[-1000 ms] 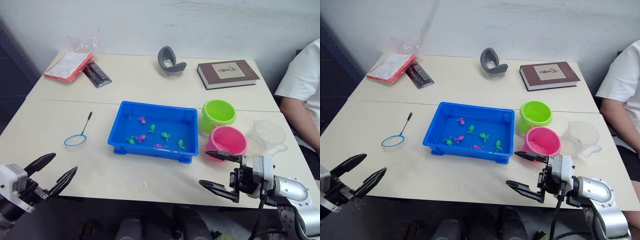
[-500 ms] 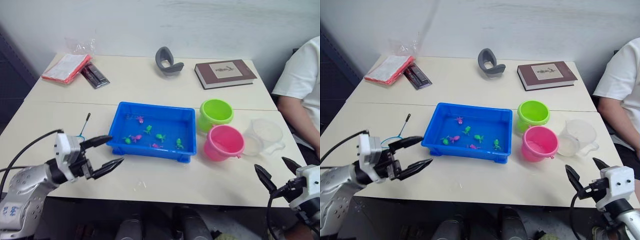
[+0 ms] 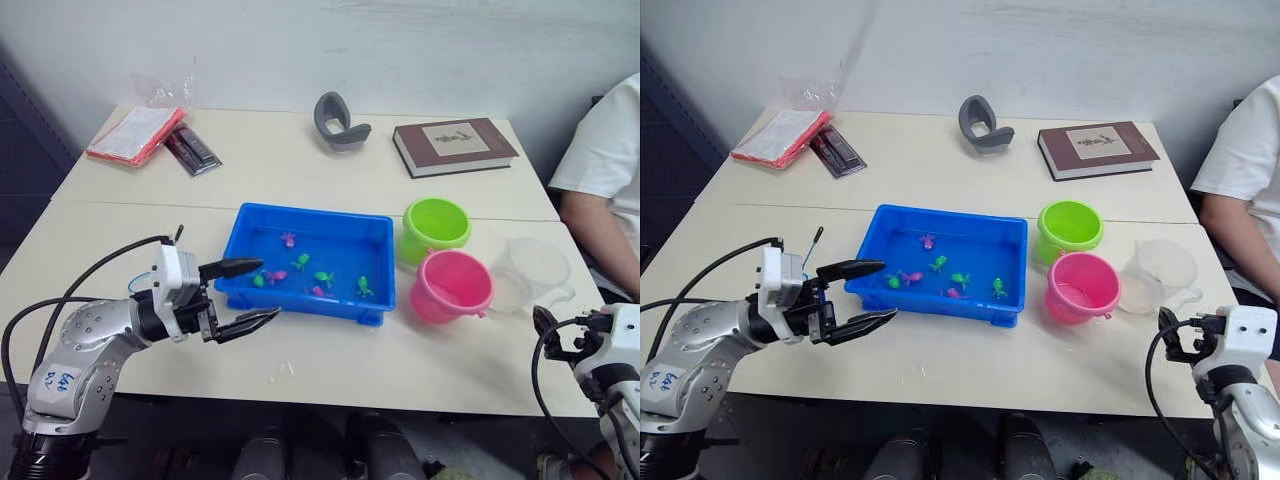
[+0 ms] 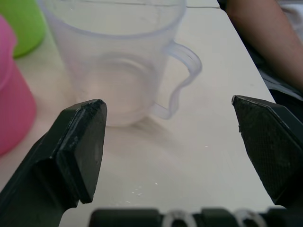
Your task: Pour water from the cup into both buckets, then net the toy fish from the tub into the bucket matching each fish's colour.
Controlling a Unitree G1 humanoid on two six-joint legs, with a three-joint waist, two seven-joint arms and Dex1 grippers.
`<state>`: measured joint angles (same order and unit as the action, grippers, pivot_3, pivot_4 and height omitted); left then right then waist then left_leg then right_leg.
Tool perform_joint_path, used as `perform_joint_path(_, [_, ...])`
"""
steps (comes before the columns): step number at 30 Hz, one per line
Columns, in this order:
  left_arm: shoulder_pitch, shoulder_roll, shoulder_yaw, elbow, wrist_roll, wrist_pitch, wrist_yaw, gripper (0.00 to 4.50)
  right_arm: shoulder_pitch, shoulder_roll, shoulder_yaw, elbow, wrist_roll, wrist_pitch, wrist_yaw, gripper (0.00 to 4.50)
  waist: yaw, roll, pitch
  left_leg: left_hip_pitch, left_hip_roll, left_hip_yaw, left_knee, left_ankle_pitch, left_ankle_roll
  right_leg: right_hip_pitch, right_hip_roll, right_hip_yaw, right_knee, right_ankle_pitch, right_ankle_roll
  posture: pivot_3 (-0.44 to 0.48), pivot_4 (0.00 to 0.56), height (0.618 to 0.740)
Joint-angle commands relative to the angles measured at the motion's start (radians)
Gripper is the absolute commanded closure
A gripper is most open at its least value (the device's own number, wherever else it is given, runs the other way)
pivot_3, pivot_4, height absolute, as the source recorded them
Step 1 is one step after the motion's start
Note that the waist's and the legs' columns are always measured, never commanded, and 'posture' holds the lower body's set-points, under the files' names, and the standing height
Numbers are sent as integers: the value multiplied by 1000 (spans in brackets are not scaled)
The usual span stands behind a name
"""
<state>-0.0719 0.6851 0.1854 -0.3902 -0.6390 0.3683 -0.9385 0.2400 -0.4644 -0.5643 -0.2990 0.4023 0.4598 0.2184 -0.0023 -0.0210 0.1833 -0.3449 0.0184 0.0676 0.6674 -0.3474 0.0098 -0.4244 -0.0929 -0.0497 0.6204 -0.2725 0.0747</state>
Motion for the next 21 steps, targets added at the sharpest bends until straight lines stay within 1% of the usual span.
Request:
perform_joint_path(1, [6,18,17,-31,-5,-1,-7,52,-28,-15,-43,53,-16,-39,-3,0,0,0,0,0,0,0,0,0,0,0,0,0,0,0,0,0,150,740])
perform_joint_path(9, [3,20,5,-55,-10,16,1,52,-132,-57,-58,270,-7,-112,55,0,-2,0,0,0,0,0,0,0,0,0,0,0,0,0,0,0,150,740])
perform_joint_path(16, [-9,32,12,-45,-10,26,-11,52,-195,-60,-42,406,-40,-228,80,0,-3,1,0,0,0,0,0,0,0,0,0,0,0,0,1,0,150,740])
perform_joint_path(21, [-22,24,-1,-43,-5,25,-7,52,-240,-55,-25,485,-48,-274,90,0,-3,1,1,0,0,0,0,0,0,0,0,1,0,1,1,0,150,740])
